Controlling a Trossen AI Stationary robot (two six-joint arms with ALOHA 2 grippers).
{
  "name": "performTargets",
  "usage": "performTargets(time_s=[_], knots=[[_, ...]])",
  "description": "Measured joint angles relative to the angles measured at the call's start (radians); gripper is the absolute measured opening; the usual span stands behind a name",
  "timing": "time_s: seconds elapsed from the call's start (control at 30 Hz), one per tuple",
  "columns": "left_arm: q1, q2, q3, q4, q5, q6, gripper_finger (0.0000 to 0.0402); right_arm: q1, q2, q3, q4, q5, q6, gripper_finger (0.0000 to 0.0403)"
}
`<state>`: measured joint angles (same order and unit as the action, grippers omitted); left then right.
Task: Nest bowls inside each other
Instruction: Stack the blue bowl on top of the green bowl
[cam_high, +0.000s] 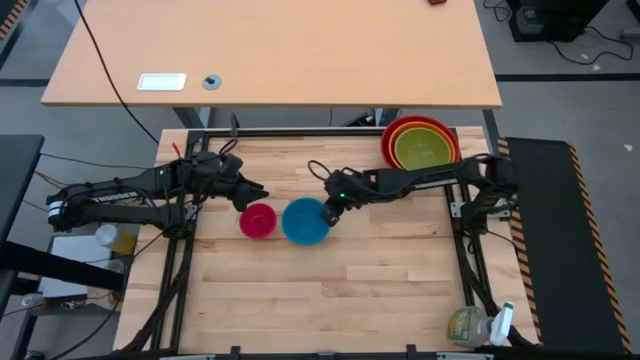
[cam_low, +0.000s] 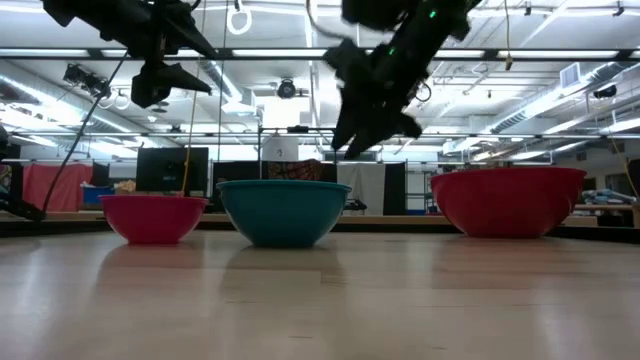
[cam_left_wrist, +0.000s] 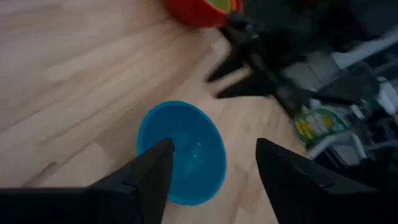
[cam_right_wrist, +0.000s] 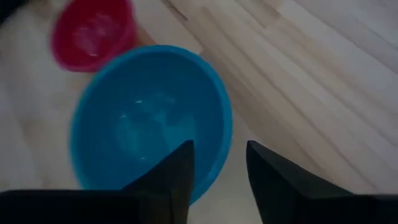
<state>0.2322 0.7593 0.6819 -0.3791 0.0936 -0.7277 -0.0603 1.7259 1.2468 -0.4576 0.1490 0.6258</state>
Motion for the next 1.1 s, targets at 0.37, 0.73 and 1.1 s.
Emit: performTargets(time_s=[0.37,0.73,1.1], knots=[[-0.001,0.000,0.000,0.000,0.076,-0.009,0.0232,-0.047,0.200,0.026,0.043,-0.171,-0.024,0.0212],[-0.001,0.000,0.000,0.001,0.112,-0.039,0.0231,-0.050,0.231,0.026,0.044,-0.119,0.066,0.0048],[-0.001,0.000,0.000,0.017,0.056,-0.044,0.0231,-0.085,0.057,0.024,-0.236,0.024,0.049,0.0014]])
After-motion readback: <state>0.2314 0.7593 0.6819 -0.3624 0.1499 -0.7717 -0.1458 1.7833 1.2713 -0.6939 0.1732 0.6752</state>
